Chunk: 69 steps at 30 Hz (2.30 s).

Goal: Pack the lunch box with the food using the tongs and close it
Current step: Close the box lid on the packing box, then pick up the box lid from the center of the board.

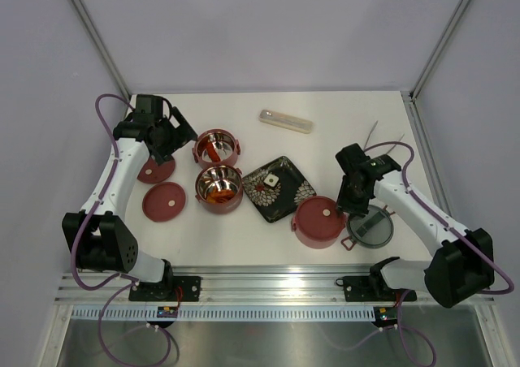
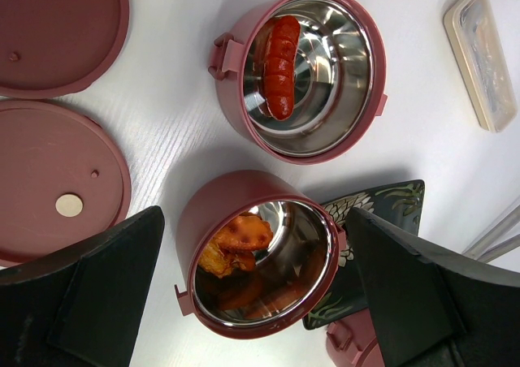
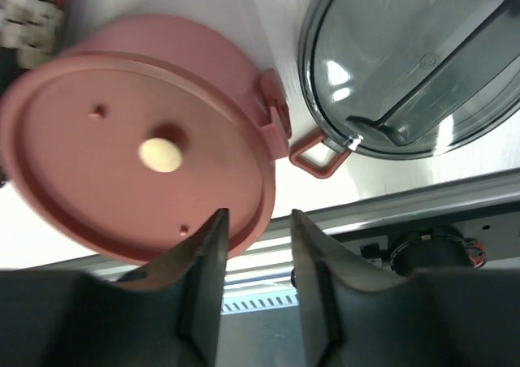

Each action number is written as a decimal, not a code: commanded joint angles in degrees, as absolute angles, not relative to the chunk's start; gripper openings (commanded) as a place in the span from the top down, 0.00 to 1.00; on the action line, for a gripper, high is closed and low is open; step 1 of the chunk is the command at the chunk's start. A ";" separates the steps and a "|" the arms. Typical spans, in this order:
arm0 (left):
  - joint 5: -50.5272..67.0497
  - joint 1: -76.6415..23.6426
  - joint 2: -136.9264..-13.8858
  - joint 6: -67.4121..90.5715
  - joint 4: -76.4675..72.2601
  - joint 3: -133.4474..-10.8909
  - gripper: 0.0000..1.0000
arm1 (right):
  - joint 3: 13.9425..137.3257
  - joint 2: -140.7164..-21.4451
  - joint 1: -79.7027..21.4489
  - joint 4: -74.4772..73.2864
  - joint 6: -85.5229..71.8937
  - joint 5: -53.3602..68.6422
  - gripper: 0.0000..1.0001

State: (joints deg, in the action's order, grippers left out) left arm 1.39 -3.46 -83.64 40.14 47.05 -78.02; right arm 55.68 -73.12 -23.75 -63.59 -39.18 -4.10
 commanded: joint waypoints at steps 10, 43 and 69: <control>2.02 -3.16 -80.86 39.64 46.23 -78.14 0.01 | 64.25 -75.32 -34.10 -61.80 -37.44 -9.41 0.60; 0.70 -3.25 -79.28 39.20 47.99 -78.57 0.01 | 65.06 -89.38 -37.88 -50.55 -32.52 -6.68 0.52; -12.40 8.24 -81.74 44.38 54.87 -75.69 0.14 | 81.91 -86.13 -38.32 -58.54 -27.95 -13.54 0.51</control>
